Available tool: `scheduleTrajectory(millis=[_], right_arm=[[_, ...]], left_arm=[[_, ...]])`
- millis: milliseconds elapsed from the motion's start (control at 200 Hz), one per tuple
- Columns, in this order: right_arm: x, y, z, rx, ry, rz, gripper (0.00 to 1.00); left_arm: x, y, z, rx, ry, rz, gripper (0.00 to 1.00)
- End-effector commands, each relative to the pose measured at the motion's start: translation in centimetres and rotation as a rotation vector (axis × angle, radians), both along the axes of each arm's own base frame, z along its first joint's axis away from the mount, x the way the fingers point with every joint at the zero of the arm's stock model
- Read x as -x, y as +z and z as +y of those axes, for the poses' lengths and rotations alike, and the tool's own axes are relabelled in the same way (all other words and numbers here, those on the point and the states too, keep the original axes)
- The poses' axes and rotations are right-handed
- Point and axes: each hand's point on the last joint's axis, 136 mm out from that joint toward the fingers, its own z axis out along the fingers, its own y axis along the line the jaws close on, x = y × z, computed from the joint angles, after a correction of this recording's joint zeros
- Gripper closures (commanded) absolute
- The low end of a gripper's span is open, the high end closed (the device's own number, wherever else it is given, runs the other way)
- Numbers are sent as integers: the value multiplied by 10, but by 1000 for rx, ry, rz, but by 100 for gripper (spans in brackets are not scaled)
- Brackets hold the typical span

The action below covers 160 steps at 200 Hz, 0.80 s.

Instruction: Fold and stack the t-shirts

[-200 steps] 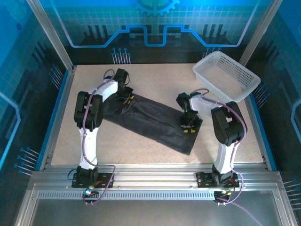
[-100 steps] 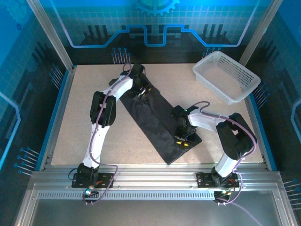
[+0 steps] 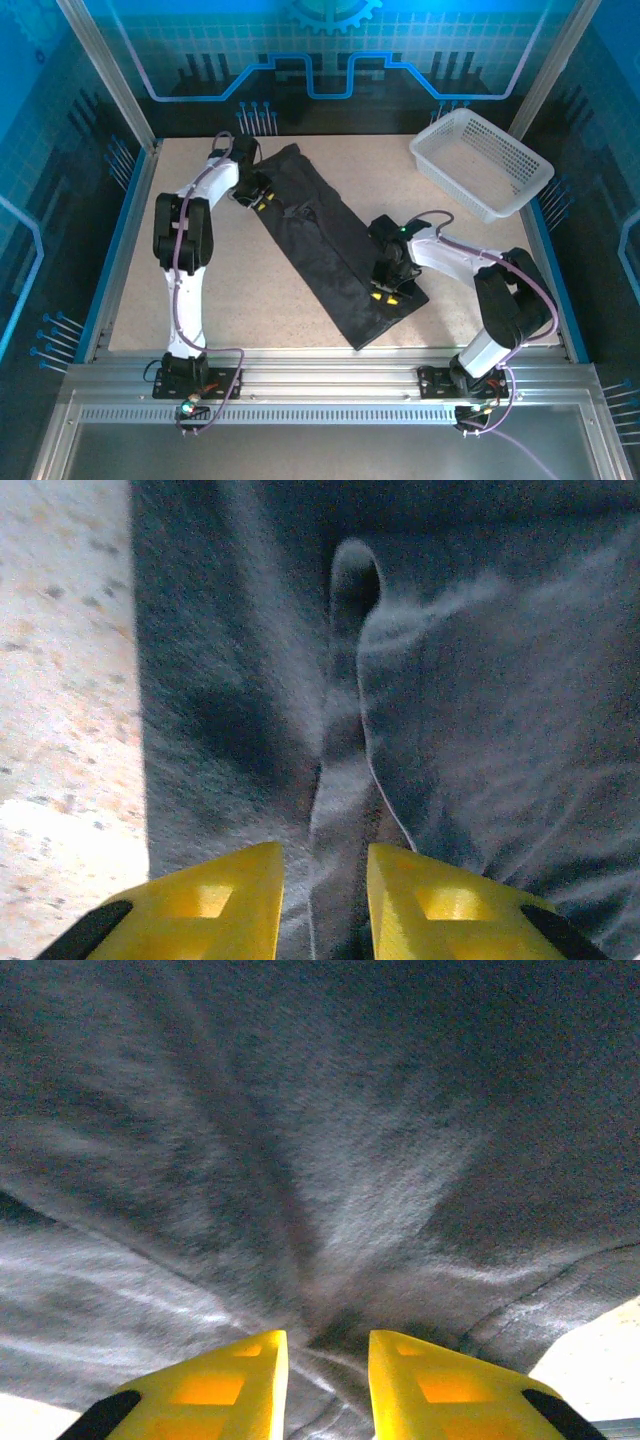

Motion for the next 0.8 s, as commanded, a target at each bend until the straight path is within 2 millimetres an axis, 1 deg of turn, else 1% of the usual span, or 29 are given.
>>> scheduleTrajectory(millis=[0, 75, 125, 185, 250, 310, 360, 415, 455, 510, 595, 695, 795], right_arm=[[-12, 22, -4, 3, 44, -72, 71], [-20, 25, -3, 0, 86, -113, 71], [-26, 25, -3, -4, 120, -141, 71], [-31, 23, -2, -16, 150, -153, 72], [-36, 19, -4, -29, 171, -154, 72], [-40, 18, -6, -38, 171, -151, 72], [-43, 19, -7, -49, 173, -155, 72], [-46, 22, -7, -56, 175, -165, 72], [-47, 24, -6, -60, 179, -172, 72], [-48, 24, -5, -64, 180, -176, 72], [-46, 22, -3, -78, 172, -169, 72], [-45, 20, -1, -93, 163, -162, 71], [-45, 22, 0, -100, 166, -166, 71]], left_arm=[[2, 29, -14, -5, -33, -64, 73], [-2, 43, -32, 14, -42, -112, 73], [-4, 47, -46, 37, -46, -126, 73], [-4, 42, -60, 59, -46, -117, 73], [-3, 30, -68, 53, -51, -87, 74], [0, 19, -63, 0, -46, -41, 73], [2, 13, -56, -36, -37, -20, 67], [4, 13, -49, -75, -31, -11, 59], [4, 16, -44, -103, -32, -20, 57], [3, 23, -41, -122, -38, -54, 56], [2, 25, -37, -133, -42, -91, 55], [1, 13, -30, -121, -37, -79, 56], [-11, 3, -29, -83, -41, -110, 59]])
